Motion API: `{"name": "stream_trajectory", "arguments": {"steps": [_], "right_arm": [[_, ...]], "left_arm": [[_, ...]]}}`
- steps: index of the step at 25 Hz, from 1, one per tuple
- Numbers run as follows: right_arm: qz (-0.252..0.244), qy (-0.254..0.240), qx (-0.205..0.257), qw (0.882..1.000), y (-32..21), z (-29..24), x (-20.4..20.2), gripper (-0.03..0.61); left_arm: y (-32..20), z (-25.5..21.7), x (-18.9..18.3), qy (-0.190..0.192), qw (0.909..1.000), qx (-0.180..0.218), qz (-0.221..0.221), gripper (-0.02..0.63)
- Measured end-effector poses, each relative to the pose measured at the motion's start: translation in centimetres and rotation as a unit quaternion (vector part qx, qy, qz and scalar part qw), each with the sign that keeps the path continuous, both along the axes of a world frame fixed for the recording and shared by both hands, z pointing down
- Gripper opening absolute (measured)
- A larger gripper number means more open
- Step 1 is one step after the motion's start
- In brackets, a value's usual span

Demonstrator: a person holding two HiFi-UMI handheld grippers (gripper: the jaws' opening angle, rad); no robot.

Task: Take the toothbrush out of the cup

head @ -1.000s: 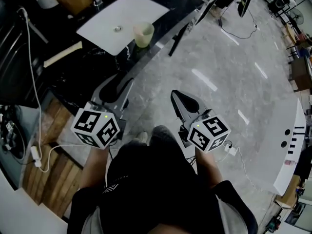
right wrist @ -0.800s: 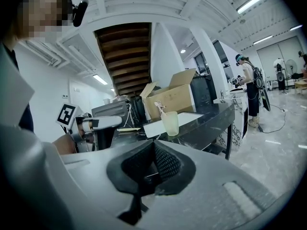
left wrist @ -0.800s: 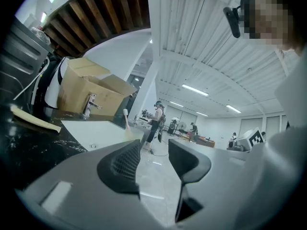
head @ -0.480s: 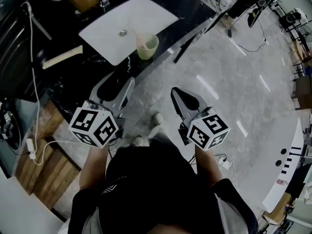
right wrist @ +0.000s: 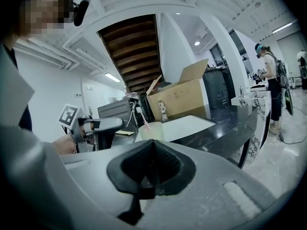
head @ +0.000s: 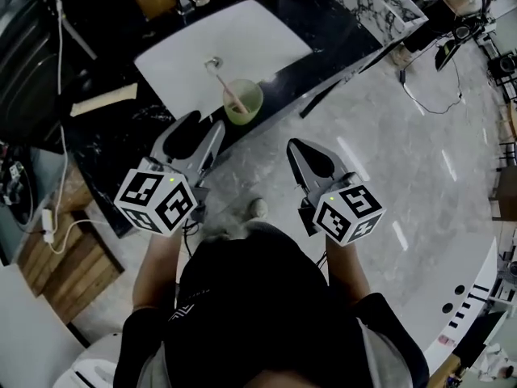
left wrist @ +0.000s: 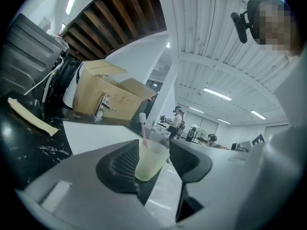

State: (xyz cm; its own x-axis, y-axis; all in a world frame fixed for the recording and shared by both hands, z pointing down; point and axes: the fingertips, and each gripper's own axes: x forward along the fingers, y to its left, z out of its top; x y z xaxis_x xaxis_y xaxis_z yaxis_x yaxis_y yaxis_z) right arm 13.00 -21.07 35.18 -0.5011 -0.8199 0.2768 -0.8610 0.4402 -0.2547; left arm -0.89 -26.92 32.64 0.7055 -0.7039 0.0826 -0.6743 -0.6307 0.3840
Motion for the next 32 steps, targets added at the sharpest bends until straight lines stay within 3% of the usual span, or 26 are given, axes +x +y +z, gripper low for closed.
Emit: {"name": "stream_trajectory", "arguments": {"steps": [9, 20, 32], "right_arm": [[-0.043, -0.005, -0.011, 0.999, -3.2, 0.4, 1.1, 0.003], [-0.08, -0.017, -0.024, 0.996, -5.0, 1.5, 2.2, 0.003], [-0.109, -0.024, -0.038, 0.993, -6.2, 2.6, 1.8, 0.003]], "left_arm": [[-3.8, 0.7, 1.9, 0.01, 0.9994, -0.017, -0.027, 0.195], [-7.1, 1.4, 2.7, -0.013, 0.9981, -0.022, -0.056, 0.191], [-7.5, 1.0, 3.4, -0.015, 0.9985, -0.008, -0.052, 0.057]]}}
